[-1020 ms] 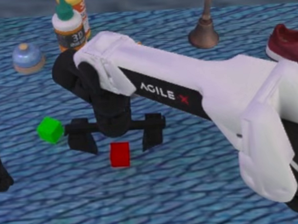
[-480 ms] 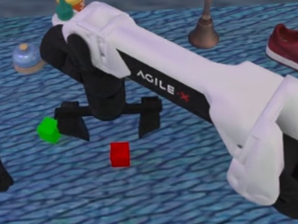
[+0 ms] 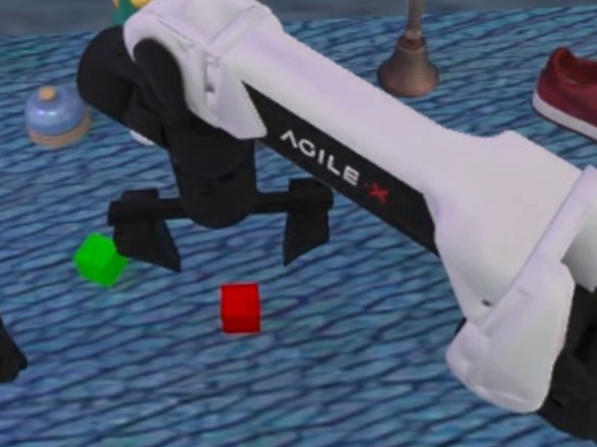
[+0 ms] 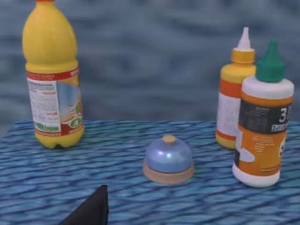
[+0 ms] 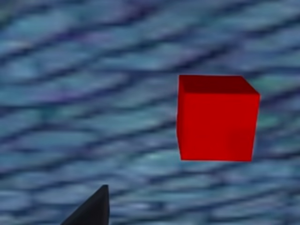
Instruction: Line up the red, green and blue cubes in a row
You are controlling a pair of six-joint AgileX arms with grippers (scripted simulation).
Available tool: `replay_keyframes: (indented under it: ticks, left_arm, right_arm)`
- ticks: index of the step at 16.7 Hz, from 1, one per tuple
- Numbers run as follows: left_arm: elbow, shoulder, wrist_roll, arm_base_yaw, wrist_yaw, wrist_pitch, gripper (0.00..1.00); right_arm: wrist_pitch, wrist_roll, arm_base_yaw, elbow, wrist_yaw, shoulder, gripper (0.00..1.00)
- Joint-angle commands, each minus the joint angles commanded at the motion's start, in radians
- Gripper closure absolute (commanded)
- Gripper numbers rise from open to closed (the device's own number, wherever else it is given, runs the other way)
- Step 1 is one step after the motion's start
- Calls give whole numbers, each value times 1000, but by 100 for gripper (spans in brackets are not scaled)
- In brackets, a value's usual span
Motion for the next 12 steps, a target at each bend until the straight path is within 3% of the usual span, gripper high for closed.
replay_keyframes:
  ticks: [6, 12]
  left_arm:
    - [66, 68, 12, -7, 0, -48, 0]
    - [346, 399, 64, -40, 2, -242, 0]
  right_arm:
    - [60, -48, -40, -94, 25, -102, 0]
    - [309, -225, -196, -517, 100, -563, 0]
